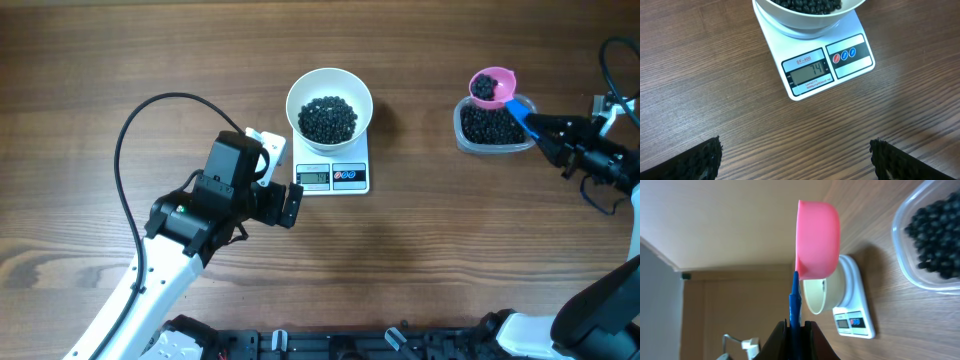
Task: Scoop item into bowl and weigh 150g on scale
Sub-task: 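Lift the filled scoop and carry it leftward toward the white bowl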
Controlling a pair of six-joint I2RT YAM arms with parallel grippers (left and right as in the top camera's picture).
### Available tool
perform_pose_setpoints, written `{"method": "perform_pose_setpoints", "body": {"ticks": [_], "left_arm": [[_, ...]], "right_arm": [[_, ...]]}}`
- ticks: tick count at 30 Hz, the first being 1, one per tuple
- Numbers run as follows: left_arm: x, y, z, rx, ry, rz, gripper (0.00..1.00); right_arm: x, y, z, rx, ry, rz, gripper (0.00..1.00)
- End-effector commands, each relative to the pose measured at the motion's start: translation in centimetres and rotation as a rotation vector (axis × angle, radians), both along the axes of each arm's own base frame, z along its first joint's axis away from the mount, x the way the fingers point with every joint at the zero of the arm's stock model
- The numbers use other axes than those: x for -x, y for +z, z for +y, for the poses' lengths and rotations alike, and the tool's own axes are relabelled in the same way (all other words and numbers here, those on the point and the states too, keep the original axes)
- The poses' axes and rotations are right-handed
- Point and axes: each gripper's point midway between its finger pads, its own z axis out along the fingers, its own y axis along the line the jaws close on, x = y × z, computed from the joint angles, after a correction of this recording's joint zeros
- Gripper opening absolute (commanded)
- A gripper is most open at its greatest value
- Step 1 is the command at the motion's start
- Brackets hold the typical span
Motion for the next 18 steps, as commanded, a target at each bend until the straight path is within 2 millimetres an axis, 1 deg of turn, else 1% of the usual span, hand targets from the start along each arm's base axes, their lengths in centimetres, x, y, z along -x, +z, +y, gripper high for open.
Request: {"method": "perform_pose_setpoints", "body": {"ticks": [1,4,8,13,14,18], "left_arm": [[0.0,-0.4,0.3,-0.017,-0.001,0.003,1.00],[0.0,-0.4,0.3,-0.017,-0.001,0.003,1.00],[0.0,-0.4,0.3,-0.017,-0.001,0.003,1.00],[0.0,-0.5,0.3,-0.018,-0.001,0.003,1.00],[0.0,-0.4,0.3,-0.017,-0.001,0.003,1.00],[0.0,-0.4,0.3,-0.017,-0.001,0.003,1.00]], "right_arm": [[0.3,0.8,1.3,-0.096,0.047,-0.019,0.04],[0.3,0.8,2.7,-0.102,0.087,-0.015,0.04],[0.0,0.6,5.4,-0.061,0.173,-0.040,0.04],[-0.2,0.0,9.3,0.004,0.291,-0.061,0.05],[-0.2,-0.1,10.4,0.019,0.325,-0.072,0.05],[-0.2,-0.1,13.9,0.057,0.426,-0.116,0.05]]}}
